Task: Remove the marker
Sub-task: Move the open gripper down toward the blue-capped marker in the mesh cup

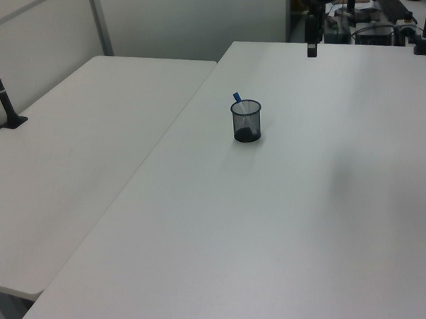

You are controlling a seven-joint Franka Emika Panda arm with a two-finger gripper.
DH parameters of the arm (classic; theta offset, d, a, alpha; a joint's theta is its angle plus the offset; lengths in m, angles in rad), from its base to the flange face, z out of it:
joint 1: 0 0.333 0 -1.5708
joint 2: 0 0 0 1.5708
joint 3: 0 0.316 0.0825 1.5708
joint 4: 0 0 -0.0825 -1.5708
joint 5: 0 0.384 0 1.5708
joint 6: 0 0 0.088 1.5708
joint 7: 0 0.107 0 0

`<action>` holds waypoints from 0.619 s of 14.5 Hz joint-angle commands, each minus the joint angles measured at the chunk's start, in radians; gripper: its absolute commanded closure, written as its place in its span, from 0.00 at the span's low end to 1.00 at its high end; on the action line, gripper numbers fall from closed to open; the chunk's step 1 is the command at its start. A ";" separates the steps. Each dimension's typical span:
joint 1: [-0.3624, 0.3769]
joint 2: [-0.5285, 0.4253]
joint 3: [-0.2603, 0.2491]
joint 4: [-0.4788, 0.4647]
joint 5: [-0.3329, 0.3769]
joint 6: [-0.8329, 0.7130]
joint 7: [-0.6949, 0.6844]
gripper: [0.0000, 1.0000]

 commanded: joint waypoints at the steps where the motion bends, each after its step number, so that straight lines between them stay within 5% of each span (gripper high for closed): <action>1: -0.007 -0.003 0.003 -0.002 0.016 0.009 0.011 0.00; 9: -0.019 0.093 -0.005 0.000 0.016 0.254 0.046 0.00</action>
